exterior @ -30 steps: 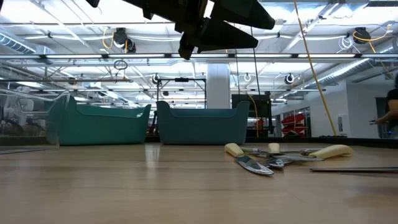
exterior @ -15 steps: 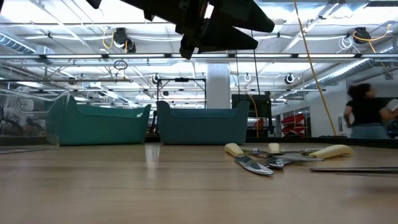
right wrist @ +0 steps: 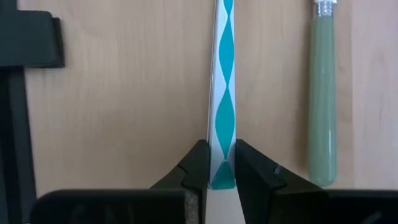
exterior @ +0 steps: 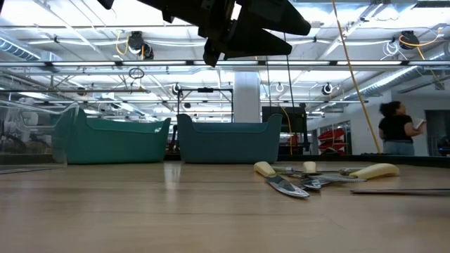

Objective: Sort silverware by color (type)
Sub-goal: Put the blue table knife into the blue bin

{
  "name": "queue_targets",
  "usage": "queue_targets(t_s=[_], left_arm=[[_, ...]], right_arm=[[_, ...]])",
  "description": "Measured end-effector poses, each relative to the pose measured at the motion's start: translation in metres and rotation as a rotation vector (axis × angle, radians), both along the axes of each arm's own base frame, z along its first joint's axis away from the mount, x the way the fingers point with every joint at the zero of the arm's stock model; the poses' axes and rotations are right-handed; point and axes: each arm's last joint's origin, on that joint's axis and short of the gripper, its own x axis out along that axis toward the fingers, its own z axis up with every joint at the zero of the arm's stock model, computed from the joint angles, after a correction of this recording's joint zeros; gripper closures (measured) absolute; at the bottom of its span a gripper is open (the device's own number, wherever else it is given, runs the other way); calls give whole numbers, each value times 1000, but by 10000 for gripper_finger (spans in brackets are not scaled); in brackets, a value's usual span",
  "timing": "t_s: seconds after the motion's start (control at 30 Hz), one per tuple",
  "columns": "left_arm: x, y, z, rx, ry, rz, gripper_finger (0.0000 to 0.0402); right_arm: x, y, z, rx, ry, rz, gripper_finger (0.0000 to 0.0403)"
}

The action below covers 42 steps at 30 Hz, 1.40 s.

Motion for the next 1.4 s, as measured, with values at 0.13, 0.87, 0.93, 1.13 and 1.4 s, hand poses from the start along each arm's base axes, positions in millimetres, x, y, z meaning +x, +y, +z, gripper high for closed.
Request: queue_targets(t_s=[0.13, 0.87, 0.93, 1.13, 1.4], left_arm=[[0, 0, 0, -1, -1, 0, 199], [-30, -2, 62, 260, -49, -51, 199], [-32, 1, 61, 278, -15, -42, 199], [-31, 12, 46, 294, 39, -19, 199], [-51, 32, -1, 203, -55, 13, 199]], right_arm=[[0, 0, 9, 34, -17, 7, 353], [-6, -38, 98, -186, -542, 261, 353], [-7, -45, 104, -229, -574, 254, 353], [-7, -71, 122, -369, -648, 214, 353], [-1, -116, 150, -463, -695, 113, 353]])
